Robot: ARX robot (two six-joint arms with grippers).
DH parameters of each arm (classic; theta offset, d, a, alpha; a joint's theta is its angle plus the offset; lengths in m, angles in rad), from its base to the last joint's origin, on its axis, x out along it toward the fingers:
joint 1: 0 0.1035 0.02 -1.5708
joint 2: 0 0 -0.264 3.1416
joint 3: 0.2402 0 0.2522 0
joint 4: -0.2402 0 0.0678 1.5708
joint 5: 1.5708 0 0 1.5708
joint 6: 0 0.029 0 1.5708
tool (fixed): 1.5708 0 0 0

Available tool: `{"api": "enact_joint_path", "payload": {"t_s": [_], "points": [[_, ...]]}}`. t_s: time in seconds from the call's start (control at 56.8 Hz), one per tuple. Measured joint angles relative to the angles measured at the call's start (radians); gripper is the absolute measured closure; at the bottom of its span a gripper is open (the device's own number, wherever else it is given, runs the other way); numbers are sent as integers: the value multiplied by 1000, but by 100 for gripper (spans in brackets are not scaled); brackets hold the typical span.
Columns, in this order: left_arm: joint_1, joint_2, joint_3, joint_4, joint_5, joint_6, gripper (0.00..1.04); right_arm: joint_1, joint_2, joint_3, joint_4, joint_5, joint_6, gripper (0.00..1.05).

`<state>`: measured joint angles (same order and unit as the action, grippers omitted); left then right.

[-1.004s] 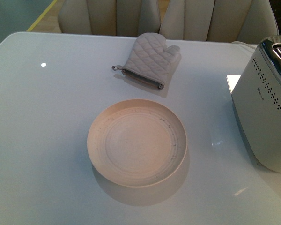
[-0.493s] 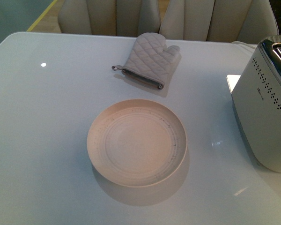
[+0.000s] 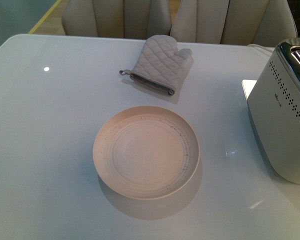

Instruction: Put bread into toaster

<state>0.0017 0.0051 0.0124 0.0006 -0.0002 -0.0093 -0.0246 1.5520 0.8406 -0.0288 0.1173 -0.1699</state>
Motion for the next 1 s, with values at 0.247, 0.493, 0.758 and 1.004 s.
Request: {"api": "enact_joint_path", "payload": {"t_s": [0.247, 0.493, 0.758, 1.004], "points": [[0, 0, 0, 0, 0, 0, 7, -2, 92, 5, 49, -12, 1, 93], [0, 0, 0, 0, 0, 0, 7, -17, 73, -41, 123, -53, 18, 51], [0, 0, 0, 0, 0, 0, 7, -89, -183, -148, 192, -139, 87, 9], [0, 0, 0, 0, 0, 0, 7, -161, -514, -281, 291, -208, 159, 12]]}}
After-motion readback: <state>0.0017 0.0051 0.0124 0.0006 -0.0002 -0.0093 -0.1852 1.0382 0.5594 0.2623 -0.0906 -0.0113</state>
